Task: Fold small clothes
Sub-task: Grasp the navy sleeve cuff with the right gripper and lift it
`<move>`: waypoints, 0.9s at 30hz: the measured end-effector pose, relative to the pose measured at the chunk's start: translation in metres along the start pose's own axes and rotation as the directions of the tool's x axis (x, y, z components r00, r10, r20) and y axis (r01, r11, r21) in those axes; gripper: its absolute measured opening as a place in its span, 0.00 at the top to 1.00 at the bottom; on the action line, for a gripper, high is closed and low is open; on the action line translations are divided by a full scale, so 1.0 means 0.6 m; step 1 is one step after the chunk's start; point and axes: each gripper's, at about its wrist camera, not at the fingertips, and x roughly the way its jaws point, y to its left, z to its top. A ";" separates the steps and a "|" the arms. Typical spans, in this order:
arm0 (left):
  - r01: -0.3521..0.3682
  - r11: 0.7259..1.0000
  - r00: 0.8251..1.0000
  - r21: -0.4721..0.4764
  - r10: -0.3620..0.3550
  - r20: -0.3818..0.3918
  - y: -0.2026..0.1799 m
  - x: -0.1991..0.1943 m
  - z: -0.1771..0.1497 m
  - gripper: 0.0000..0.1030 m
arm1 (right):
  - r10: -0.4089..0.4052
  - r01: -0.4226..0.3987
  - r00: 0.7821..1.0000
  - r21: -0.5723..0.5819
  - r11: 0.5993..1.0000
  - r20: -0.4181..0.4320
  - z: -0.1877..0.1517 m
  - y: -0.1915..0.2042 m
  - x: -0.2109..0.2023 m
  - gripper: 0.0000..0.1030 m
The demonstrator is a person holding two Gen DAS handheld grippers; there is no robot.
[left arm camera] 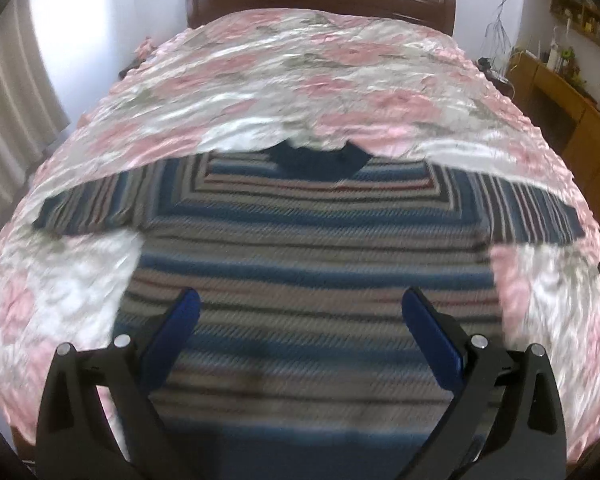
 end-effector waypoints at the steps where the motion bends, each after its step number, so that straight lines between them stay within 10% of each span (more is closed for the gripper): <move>1: 0.013 1.000 1.000 -0.002 -0.013 0.006 -0.024 0.019 0.023 0.03 | -0.002 0.002 1.000 0.018 1.000 -0.017 0.026 -0.024 0.025 0.04; 22: 0.011 1.000 0.990 0.018 -0.009 -0.137 -0.251 0.349 0.114 0.03 | 0.022 0.014 0.989 0.238 0.971 -0.149 0.198 -0.278 0.298 0.06; 27: -0.002 1.000 0.989 0.027 0.006 -0.147 -0.249 0.370 0.108 0.03 | -0.010 0.037 0.994 0.250 0.968 -0.109 0.222 -0.280 0.300 0.44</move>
